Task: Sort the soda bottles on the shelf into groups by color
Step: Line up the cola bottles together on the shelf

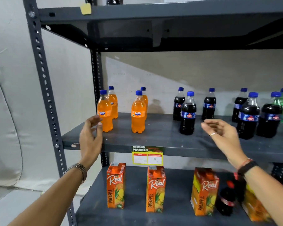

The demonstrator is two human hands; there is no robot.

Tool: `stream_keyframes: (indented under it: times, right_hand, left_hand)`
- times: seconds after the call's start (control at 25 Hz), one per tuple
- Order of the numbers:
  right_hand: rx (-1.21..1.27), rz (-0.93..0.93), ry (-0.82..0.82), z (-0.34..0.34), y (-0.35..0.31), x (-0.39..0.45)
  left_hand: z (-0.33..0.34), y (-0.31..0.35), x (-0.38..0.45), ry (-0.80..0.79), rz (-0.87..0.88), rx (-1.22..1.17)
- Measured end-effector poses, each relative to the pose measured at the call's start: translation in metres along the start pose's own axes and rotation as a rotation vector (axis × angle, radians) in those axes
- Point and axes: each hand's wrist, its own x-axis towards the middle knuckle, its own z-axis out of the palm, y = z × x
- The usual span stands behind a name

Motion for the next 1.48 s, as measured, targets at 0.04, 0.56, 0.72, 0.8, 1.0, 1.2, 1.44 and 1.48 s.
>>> stream_keyframes:
  times: [0.04, 0.56, 0.72, 0.8, 1.0, 1.2, 1.44, 1.48]
  right_hand:
    - [-0.031, -0.016, 0.058, -0.025, 0.005, 0.002]
    - [-0.138, 0.116, 0.07, -0.139, 0.062, 0.054]
    - [-0.255, 0.164, -0.019, -0.135, 0.072, 0.071]
    - [-0.239, 0.19, -0.021, -0.13, 0.071, 0.076]
    - [-0.253, 0.19, -0.099, -0.103, 0.062, 0.078]
    - [-0.256, 0.209, -0.172, -0.099, 0.062, 0.078]
    - [-0.126, 0.287, -0.237, -0.104, 0.064, 0.076]
    - [-0.103, 0.295, -0.234, -0.104, 0.064, 0.077]
  left_hand:
    - [0.015, 0.015, -0.009, -0.024, 0.03, -0.007]
    - [0.231, 0.14, -0.05, -0.43, -0.603, -0.235]
    - [0.244, 0.128, -0.05, -0.658, -0.535, -0.076]
    - [0.245, 0.126, -0.052, -0.652, -0.512, -0.056]
    - [0.245, 0.123, -0.051, -0.615, -0.498, -0.027]
    - [0.245, 0.121, -0.049, -0.639, -0.507, -0.018]
    - [0.241, 0.132, -0.052, -0.608, -0.526, -0.163]
    - [0.241, 0.131, -0.052, -0.589, -0.526, -0.198]
